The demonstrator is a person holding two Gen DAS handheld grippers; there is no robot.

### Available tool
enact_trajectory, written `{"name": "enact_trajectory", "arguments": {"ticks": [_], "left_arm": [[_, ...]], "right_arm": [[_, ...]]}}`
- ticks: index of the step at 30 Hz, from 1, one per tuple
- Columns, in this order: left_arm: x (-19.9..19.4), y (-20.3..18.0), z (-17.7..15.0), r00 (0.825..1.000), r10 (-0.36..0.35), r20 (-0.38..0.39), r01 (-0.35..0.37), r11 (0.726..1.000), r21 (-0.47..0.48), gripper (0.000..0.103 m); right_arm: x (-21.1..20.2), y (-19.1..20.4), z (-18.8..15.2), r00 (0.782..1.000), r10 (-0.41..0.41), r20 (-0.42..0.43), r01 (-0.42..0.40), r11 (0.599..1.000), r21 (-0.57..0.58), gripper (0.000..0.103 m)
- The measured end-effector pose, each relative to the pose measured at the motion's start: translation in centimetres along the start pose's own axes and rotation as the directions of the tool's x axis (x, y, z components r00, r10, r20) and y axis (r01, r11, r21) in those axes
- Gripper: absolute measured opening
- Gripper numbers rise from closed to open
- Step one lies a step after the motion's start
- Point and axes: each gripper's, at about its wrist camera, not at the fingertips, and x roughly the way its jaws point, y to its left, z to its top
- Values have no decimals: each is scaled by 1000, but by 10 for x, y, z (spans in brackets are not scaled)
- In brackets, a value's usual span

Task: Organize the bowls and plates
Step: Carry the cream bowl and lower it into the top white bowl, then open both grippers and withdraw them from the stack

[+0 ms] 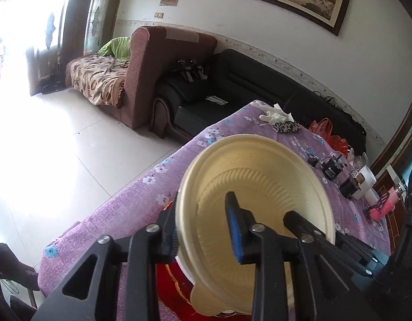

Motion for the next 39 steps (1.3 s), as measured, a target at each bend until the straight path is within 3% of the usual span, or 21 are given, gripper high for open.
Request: {"name": "enact_trajectory", "arguments": {"ticks": [2, 11, 14, 18, 22, 25, 32, 39], "left_arm": [[-6, 2, 1, 1000, -4, 14, 4, 1000, -10, 56], [-29, 19, 9, 996, -25, 81, 31, 997, -72, 62], [-33, 20, 10, 996, -36, 80, 42, 996, -77, 63], [-42, 20, 10, 995, -56, 87, 63, 995, -81, 68], [-54, 16, 10, 991, -24, 132, 33, 997, -65, 74], [-57, 10, 9, 989, 4, 145, 2, 999, -41, 75], [-66, -6, 0, 983, 71, 170, -77, 997, 31, 80], [-79, -28, -10, 968, 120, 220, -145, 984, 101, 89]], "right_arm": [[2, 3, 0, 1000, -1, -5, 1, 1000, -14, 17], [9, 1, -3, 1000, 4, -2, -4, 1000, 2, 19], [10, 0, -2, 999, 45, -4, -44, 999, 21, 38], [2, 4, -1, 999, 40, 31, -41, 999, 13, 45], [-10, 10, 1, 996, -10, 89, 12, 1000, -21, 66], [-22, 12, 3, 986, -55, 155, 63, 997, -43, 71], [-55, 7, 3, 964, -102, 245, 118, 992, -53, 78], [-80, -14, -13, 960, -109, 259, 116, 993, -11, 82]]}}
